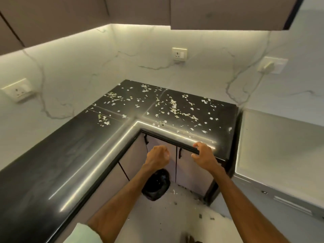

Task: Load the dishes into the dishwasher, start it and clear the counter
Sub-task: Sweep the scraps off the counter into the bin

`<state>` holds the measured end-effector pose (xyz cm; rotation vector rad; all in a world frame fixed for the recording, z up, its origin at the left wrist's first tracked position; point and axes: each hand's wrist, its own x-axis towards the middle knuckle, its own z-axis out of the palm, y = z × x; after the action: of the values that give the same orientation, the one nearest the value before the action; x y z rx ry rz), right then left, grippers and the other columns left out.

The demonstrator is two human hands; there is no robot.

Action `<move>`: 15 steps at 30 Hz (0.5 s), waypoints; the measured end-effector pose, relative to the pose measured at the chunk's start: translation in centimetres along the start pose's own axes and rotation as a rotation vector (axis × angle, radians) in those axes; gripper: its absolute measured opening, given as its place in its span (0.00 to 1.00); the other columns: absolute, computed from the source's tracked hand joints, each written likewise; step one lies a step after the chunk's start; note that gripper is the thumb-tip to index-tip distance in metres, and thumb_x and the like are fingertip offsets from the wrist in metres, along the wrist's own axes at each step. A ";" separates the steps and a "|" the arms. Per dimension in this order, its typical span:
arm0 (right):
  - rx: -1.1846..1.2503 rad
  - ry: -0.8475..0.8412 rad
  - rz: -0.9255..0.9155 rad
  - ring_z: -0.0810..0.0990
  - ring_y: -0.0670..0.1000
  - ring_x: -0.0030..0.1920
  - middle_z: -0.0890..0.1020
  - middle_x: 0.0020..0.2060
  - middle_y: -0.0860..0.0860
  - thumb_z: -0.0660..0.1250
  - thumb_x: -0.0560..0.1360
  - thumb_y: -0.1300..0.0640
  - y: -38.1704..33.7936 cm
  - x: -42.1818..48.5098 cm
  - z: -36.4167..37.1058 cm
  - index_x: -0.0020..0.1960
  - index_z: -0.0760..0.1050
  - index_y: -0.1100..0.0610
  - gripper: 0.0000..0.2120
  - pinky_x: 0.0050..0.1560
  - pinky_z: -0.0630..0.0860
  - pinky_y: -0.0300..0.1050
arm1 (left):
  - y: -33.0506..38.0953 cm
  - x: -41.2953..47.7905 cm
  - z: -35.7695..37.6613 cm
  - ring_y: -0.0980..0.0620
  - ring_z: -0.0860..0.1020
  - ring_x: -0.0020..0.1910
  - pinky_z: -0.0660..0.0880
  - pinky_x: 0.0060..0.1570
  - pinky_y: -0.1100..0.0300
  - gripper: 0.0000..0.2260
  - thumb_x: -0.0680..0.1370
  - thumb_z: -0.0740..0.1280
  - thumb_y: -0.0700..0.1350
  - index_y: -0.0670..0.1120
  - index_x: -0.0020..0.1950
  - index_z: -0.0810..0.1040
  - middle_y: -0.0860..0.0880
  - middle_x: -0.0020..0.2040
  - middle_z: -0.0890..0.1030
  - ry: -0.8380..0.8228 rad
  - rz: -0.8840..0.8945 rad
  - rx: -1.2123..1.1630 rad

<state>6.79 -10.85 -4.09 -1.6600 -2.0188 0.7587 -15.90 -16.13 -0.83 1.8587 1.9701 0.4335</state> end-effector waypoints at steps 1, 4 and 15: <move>-0.003 -0.016 -0.007 0.78 0.54 0.61 0.80 0.60 0.54 0.71 0.72 0.60 -0.3 1.1 0.4 0.65 0.76 0.58 0.21 0.63 0.77 0.52 | -0.9 0.5 -0.1 0.45 0.82 0.46 0.79 0.45 0.55 0.08 0.77 0.65 0.43 0.44 0.48 0.84 0.46 0.48 0.84 0.005 -0.019 -0.004; -0.008 -0.039 -0.030 0.80 0.55 0.60 0.82 0.59 0.55 0.72 0.72 0.62 -0.4 4.4 1.5 0.64 0.77 0.59 0.21 0.63 0.77 0.50 | -3.0 2.6 -0.2 0.45 0.83 0.47 0.79 0.46 0.53 0.09 0.77 0.65 0.44 0.44 0.48 0.84 0.47 0.49 0.84 -0.014 -0.076 0.000; 0.106 -0.137 0.051 0.76 0.56 0.66 0.79 0.64 0.56 0.72 0.74 0.63 2.1 14.6 3.6 0.66 0.76 0.61 0.21 0.68 0.73 0.51 | -4.3 13.5 -1.1 0.44 0.80 0.55 0.78 0.55 0.50 0.08 0.76 0.63 0.45 0.49 0.51 0.81 0.48 0.55 0.83 -0.093 -0.212 0.024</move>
<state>3.17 3.23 -8.58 -1.6451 -1.9957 1.0046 -20.72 -2.91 -2.94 1.6299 2.0891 0.2565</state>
